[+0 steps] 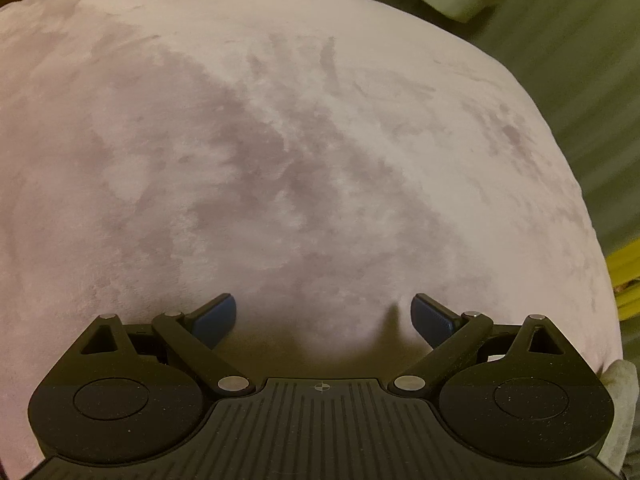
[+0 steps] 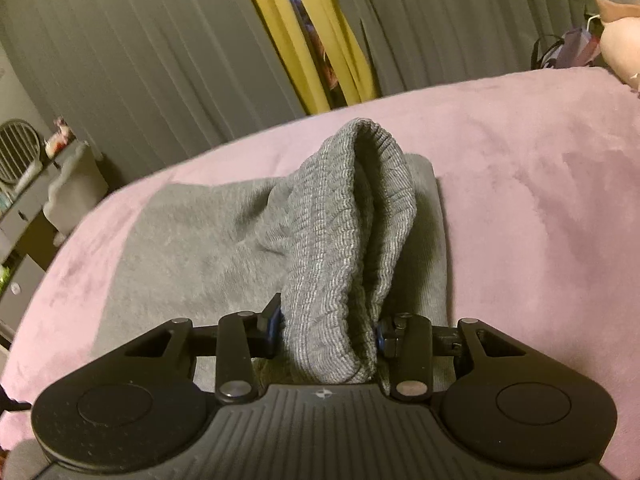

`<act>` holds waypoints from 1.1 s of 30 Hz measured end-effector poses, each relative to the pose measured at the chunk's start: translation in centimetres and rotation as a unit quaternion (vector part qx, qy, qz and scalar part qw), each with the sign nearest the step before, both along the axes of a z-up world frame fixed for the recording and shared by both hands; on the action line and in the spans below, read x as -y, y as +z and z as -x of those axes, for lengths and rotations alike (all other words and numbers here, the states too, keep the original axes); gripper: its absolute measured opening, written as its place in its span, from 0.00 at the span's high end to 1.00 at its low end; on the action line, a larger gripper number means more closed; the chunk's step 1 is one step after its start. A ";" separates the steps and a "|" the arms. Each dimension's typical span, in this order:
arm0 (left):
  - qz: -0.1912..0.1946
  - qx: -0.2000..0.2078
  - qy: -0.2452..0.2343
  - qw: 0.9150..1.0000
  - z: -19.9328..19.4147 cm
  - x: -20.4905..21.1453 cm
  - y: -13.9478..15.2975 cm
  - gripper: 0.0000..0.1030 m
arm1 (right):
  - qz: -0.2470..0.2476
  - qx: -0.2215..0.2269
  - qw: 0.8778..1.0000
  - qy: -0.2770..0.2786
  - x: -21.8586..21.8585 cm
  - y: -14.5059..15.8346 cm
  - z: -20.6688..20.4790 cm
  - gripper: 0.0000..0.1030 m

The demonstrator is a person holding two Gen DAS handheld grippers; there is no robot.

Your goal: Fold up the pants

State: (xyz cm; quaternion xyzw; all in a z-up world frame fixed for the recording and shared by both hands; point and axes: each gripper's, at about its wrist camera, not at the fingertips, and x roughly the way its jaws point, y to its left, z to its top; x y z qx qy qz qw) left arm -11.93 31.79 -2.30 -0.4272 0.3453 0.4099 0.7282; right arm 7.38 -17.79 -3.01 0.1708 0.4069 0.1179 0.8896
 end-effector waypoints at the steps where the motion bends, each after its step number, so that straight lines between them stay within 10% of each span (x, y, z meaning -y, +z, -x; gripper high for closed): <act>1: -0.001 0.001 -0.004 1.000 0.0 0.1 0.1 0.05 | 0.003 -0.007 1.000 0.001 0.1 -0.5 -0.1 0.59; 20: -0.015 0.013 -0.151 0.988 -5.9 3.3 1.8 0.04 | 0.046 0.038 0.998 -0.003 0.6 0.5 0.9 0.46; 24: -0.025 0.034 -0.250 0.967 -10.1 5.7 3.3 0.04 | 0.071 0.043 0.996 -0.020 1.0 0.6 1.1 0.21; 33: 0.030 0.058 -0.459 0.886 -19.6 13.2 2.9 0.03 | -0.030 -0.012 0.999 -0.011 4.1 -1.9 -0.8 0.05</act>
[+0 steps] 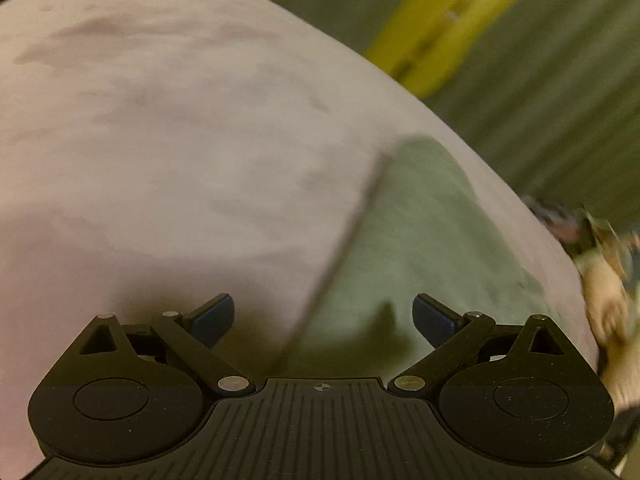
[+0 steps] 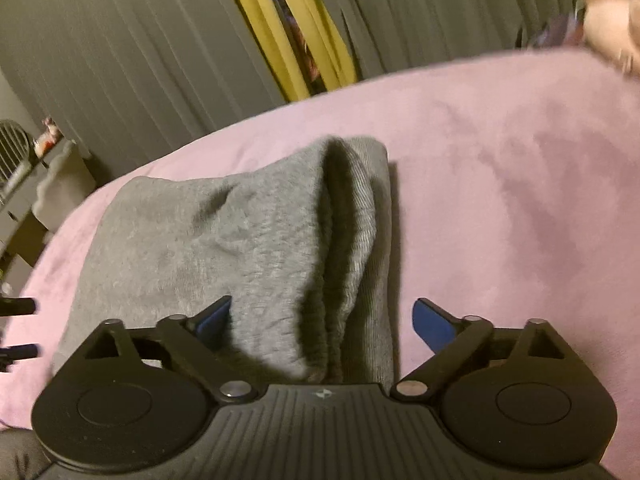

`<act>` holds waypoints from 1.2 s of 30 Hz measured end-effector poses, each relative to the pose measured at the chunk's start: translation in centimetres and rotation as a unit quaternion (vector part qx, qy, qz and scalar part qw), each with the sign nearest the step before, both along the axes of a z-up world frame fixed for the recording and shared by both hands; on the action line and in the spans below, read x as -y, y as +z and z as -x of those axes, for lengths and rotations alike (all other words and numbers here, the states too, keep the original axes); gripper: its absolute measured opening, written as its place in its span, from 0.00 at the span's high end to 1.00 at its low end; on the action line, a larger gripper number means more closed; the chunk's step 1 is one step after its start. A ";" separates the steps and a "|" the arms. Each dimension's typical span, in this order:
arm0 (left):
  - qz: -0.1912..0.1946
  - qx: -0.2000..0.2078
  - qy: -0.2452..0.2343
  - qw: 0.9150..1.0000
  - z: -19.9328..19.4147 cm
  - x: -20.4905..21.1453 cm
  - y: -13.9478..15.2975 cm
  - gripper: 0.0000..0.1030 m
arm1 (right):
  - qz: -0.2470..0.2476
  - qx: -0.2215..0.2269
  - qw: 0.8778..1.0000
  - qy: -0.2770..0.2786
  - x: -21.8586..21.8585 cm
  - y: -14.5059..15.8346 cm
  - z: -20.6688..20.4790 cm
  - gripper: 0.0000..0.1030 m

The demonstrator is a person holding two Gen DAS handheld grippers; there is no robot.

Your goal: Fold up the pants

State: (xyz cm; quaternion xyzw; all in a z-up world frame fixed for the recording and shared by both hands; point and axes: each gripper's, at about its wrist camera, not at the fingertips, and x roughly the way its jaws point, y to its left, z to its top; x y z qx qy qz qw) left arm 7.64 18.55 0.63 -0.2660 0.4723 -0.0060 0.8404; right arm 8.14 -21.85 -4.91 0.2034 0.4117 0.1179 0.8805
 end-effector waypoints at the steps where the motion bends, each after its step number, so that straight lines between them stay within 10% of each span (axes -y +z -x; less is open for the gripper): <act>1: 0.001 -0.002 -0.019 1.000 -0.7 0.7 -0.3 0.03 | -0.015 -0.005 1.000 0.001 0.3 -0.3 0.0 0.05; 16: -0.004 -0.013 -0.193 0.981 -8.5 5.9 -4.7 0.02 | -0.146 -0.029 0.987 0.060 1.9 -3.0 -4.4 0.04; 20: 0.029 0.013 -0.180 0.983 -8.5 5.2 -4.5 0.17 | -0.150 -0.023 0.987 0.055 1.9 -3.2 -4.7 0.39; 26: 0.002 0.014 -0.188 0.982 -8.8 6.0 -5.1 0.13 | -0.158 -0.029 0.985 0.066 1.4 -3.0 -5.3 0.16; 31: -0.011 0.051 -0.167 0.985 -7.6 7.0 -3.0 0.59 | -0.100 -0.031 0.994 0.046 0.8 -1.5 -4.9 0.46; 36: -0.002 0.083 -0.165 0.983 -7.2 7.4 -0.6 0.64 | -0.093 0.007 0.994 0.052 0.6 1.7 -3.7 0.52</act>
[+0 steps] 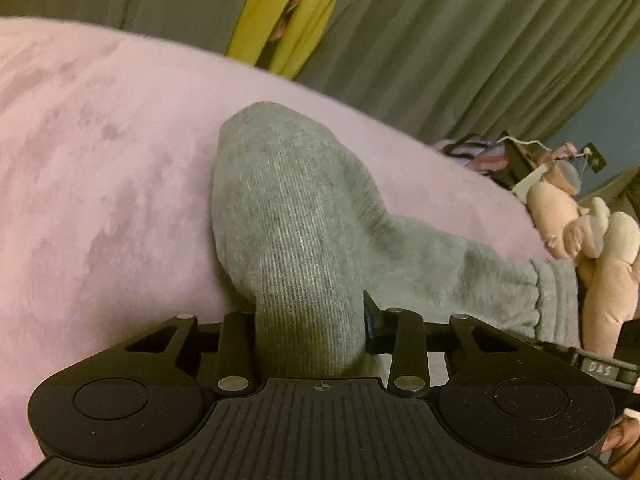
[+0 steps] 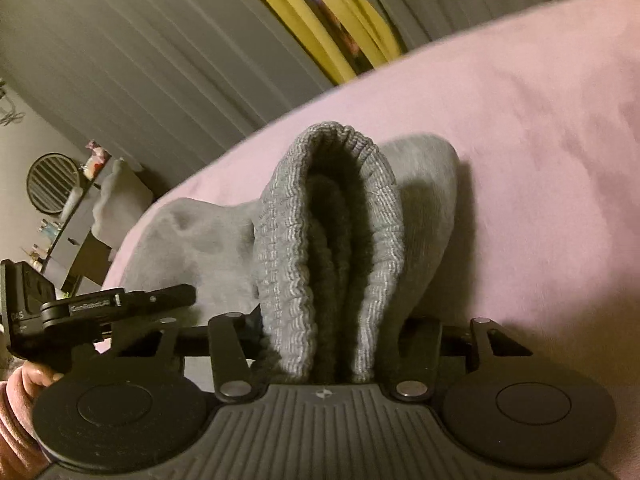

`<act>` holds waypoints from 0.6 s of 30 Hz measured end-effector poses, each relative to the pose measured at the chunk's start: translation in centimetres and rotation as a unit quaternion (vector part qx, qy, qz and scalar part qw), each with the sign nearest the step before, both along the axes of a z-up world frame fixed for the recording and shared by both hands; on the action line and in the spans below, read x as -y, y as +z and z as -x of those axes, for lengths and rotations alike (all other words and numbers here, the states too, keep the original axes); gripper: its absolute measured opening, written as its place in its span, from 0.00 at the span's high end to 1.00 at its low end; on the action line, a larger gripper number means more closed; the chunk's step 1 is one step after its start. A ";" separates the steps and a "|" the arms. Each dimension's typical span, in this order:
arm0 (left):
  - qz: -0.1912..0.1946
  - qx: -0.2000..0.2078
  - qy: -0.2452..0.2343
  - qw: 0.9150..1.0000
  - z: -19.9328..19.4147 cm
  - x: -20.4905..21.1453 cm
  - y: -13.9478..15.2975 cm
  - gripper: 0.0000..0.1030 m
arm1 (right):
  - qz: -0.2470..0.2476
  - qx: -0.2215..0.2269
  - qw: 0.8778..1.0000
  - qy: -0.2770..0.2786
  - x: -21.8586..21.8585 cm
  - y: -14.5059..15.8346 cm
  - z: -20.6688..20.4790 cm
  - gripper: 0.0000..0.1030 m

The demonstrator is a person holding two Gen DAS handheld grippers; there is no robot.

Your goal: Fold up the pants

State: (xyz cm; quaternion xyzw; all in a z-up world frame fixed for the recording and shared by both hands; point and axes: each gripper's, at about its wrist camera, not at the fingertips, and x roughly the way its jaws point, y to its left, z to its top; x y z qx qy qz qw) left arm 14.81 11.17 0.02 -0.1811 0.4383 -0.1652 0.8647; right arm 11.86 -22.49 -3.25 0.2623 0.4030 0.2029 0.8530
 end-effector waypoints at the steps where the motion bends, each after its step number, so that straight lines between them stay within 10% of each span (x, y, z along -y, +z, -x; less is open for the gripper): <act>1: 0.005 0.006 -0.003 1.000 -0.2 0.6 0.4 0.64 | 0.000 0.010 1.000 0.002 0.0 0.7 0.2 0.53; 8: 0.020 0.058 0.016 0.998 -1.7 3.1 4.5 0.51 | 0.022 0.068 0.997 -0.020 3.1 6.3 -1.0 0.49; 10: -0.010 0.046 0.041 0.998 -2.2 3.6 4.5 0.45 | 0.027 0.051 0.996 -0.062 5.2 6.8 -1.9 0.24; 13: -0.064 0.040 0.047 0.996 -1.3 4.2 3.8 0.42 | 0.097 0.052 0.983 -0.148 7.6 7.6 -1.1 0.17; 18: -0.068 0.042 0.052 0.995 2.8 4.5 2.0 0.26 | -0.047 0.011 0.986 -0.159 9.6 5.0 3.1 0.17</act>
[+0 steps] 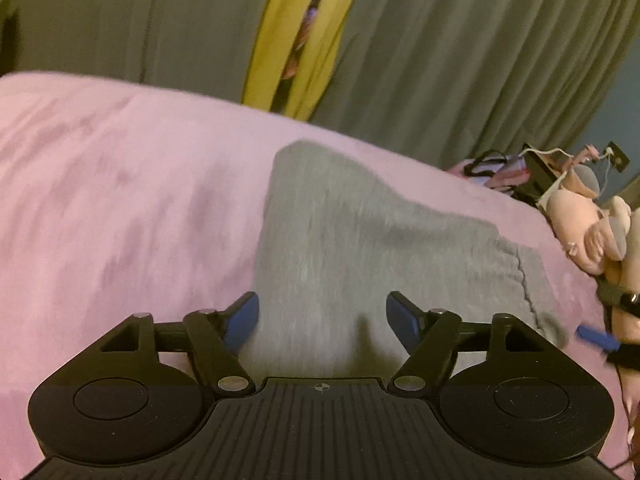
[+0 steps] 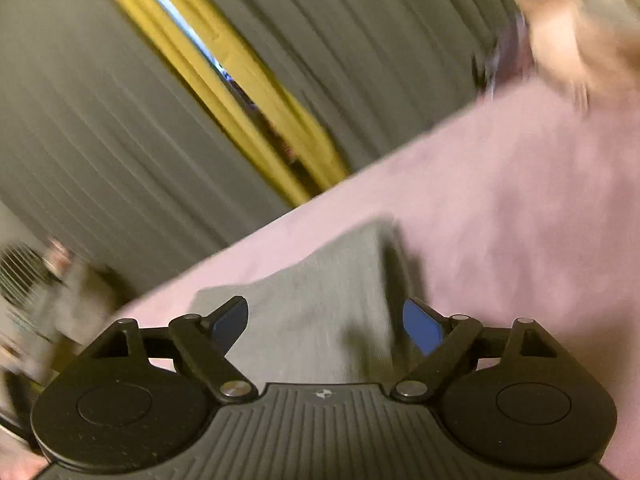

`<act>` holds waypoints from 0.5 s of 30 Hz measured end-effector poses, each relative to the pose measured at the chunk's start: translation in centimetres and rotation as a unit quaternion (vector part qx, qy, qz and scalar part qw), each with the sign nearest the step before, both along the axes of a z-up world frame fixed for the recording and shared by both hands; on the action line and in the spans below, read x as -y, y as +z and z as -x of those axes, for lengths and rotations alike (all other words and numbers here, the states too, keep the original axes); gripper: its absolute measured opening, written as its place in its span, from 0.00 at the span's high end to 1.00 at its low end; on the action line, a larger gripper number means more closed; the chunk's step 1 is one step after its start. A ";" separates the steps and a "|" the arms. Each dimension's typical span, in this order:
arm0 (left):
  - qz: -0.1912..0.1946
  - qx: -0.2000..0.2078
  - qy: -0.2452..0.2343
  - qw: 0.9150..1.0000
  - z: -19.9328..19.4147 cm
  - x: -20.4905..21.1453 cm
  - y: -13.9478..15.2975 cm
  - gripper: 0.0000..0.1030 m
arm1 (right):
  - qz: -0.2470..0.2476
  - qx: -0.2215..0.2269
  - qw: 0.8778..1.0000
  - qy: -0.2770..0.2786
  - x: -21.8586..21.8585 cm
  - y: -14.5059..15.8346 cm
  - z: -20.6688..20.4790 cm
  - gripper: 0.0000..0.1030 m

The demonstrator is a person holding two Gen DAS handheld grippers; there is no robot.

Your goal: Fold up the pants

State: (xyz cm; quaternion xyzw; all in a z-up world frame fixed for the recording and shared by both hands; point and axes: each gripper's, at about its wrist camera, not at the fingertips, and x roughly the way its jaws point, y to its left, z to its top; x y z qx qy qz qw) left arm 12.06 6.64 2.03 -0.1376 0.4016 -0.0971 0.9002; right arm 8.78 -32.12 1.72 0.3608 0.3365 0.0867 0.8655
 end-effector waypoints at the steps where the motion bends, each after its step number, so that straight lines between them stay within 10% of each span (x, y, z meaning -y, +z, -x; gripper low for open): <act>1: 0.001 -0.003 0.007 1.000 0.8 0.0 -0.4 0.25 | -0.018 -0.015 1.000 0.001 -0.1 -1.1 0.5 0.19; 4: 0.001 -0.020 0.026 0.999 2.4 0.0 -1.5 0.24 | -0.045 -0.053 0.998 -0.005 -1.7 -4.3 1.2 0.38; 15: -0.037 -0.032 0.035 0.998 3.6 0.0 -2.0 0.18 | -0.049 -0.051 0.996 -0.052 -2.0 -4.7 1.0 0.36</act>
